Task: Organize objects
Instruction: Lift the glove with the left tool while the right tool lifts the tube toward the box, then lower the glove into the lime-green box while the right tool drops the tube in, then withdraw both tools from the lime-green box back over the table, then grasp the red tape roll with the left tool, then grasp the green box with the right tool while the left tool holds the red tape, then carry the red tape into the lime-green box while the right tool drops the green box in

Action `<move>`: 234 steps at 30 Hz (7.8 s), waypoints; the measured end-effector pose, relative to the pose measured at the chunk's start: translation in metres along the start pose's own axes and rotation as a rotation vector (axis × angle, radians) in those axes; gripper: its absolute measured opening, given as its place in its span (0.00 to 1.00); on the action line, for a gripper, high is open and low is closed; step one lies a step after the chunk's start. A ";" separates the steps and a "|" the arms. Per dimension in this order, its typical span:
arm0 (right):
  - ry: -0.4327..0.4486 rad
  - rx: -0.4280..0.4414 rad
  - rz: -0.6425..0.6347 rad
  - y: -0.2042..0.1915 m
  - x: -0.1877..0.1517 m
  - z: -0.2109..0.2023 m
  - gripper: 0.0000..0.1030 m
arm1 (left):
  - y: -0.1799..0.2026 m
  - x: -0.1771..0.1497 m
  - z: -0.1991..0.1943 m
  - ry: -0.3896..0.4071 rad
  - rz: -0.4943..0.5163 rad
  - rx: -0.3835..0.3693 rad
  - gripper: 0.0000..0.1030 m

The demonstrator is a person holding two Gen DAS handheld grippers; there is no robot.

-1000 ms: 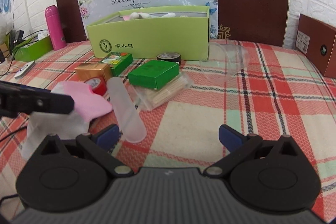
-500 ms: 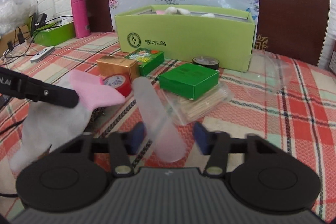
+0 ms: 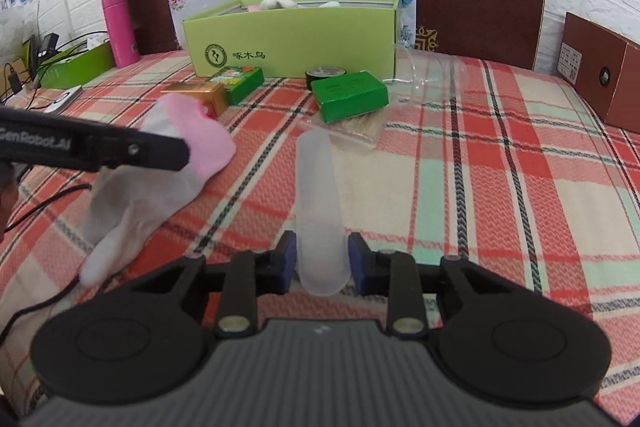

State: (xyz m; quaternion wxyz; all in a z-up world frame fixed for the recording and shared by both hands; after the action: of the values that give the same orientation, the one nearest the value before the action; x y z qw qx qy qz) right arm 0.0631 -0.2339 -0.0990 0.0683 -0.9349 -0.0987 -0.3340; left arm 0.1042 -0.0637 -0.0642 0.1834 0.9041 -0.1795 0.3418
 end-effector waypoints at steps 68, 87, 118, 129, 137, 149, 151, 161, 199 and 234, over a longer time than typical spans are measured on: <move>0.298 0.066 -0.023 -0.002 0.153 -0.016 0.26 | -0.085 0.153 -0.046 0.280 -0.286 0.052 0.40; 0.301 0.102 -0.114 -0.024 0.273 0.097 0.26 | -0.164 0.221 0.056 0.214 -0.265 0.153 0.45; 0.320 0.007 -0.009 -0.007 0.200 0.015 1.00 | -0.073 0.134 -0.028 0.156 -0.191 0.339 0.84; 0.289 0.030 0.072 0.008 0.134 -0.015 1.00 | -0.050 0.087 -0.035 0.105 -0.216 0.323 0.84; 0.245 0.020 0.116 0.009 0.089 -0.016 1.00 | -0.046 0.047 -0.041 0.085 -0.247 0.276 0.84; 0.162 -0.047 0.154 0.012 0.036 0.004 1.00 | -0.043 0.019 0.005 0.063 -0.243 0.220 0.84; 0.162 -0.057 0.159 0.015 0.032 0.004 1.00 | -0.044 0.021 0.016 0.056 -0.235 0.222 0.84; 0.140 -0.039 0.189 0.026 0.026 0.013 1.00 | -0.061 0.038 0.049 0.043 -0.215 0.237 0.65; 0.049 0.043 0.052 0.004 0.027 0.026 0.61 | -0.047 0.016 0.049 -0.027 -0.157 0.188 0.48; 0.130 -0.001 -0.025 -0.006 0.057 0.018 0.59 | -0.025 0.046 0.014 0.032 -0.117 0.074 0.48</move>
State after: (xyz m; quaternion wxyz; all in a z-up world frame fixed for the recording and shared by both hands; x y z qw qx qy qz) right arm 0.1153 -0.2164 -0.0760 0.0699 -0.9100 -0.1056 -0.3949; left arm 0.1560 -0.0573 -0.0480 0.1723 0.9135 -0.1105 0.3515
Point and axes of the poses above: each gripper's, at about its wrist camera, not at the fingertips, and z roughly the way its jaws point, y to its right, x to its top, the point moved 6 cm from there along z, roughly the way its jaws point, and after that the axes turned 9 degrees about -y, right-handed, at the moved point
